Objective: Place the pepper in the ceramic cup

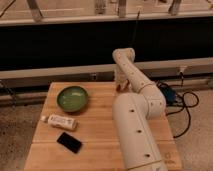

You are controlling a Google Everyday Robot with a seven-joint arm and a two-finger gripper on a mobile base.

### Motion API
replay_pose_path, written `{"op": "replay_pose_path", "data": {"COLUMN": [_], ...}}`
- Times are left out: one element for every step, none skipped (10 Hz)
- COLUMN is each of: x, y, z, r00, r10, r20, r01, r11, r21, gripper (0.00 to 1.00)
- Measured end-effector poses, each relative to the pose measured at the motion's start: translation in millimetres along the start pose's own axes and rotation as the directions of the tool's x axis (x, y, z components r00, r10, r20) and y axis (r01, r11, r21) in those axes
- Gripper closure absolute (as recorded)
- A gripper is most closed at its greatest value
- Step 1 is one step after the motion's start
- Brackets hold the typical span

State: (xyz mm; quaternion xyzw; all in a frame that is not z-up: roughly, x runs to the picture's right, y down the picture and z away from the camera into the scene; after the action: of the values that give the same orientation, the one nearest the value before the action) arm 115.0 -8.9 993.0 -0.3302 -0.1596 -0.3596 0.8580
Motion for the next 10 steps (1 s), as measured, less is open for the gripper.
{"op": "replay_pose_path", "data": {"x": [-5,-13,-18,-23,-30,-35,-38,-41,-44,-46], "y": [-2,-5,-7,-9,-12,-14,-15,-18,-18,-18], "z": [-9,-20,-30,-38,-51,-60,-68,-79,-91,-100], "r00": [1.0,0.999,0.997,0.996,0.992,0.99,0.987,0.984,0.98,0.976], "r10": [-0.021,-0.049,-0.072,-0.091,-0.121,-0.143,-0.16,-0.18,-0.201,-0.216], "r20": [0.005,0.011,0.015,0.016,0.018,0.018,0.016,0.012,0.013,0.013], "r01": [0.021,0.049,0.072,0.091,0.12,0.142,0.158,0.178,0.199,0.215], "r11": [1.0,0.999,0.997,0.995,0.992,0.988,0.986,0.982,0.977,0.974], "r21": [0.008,0.017,0.026,0.034,0.044,0.052,0.058,0.068,0.072,0.078], "gripper": [1.0,1.0,1.0,1.0,1.0,1.0,1.0,1.0,1.0,1.0]}}
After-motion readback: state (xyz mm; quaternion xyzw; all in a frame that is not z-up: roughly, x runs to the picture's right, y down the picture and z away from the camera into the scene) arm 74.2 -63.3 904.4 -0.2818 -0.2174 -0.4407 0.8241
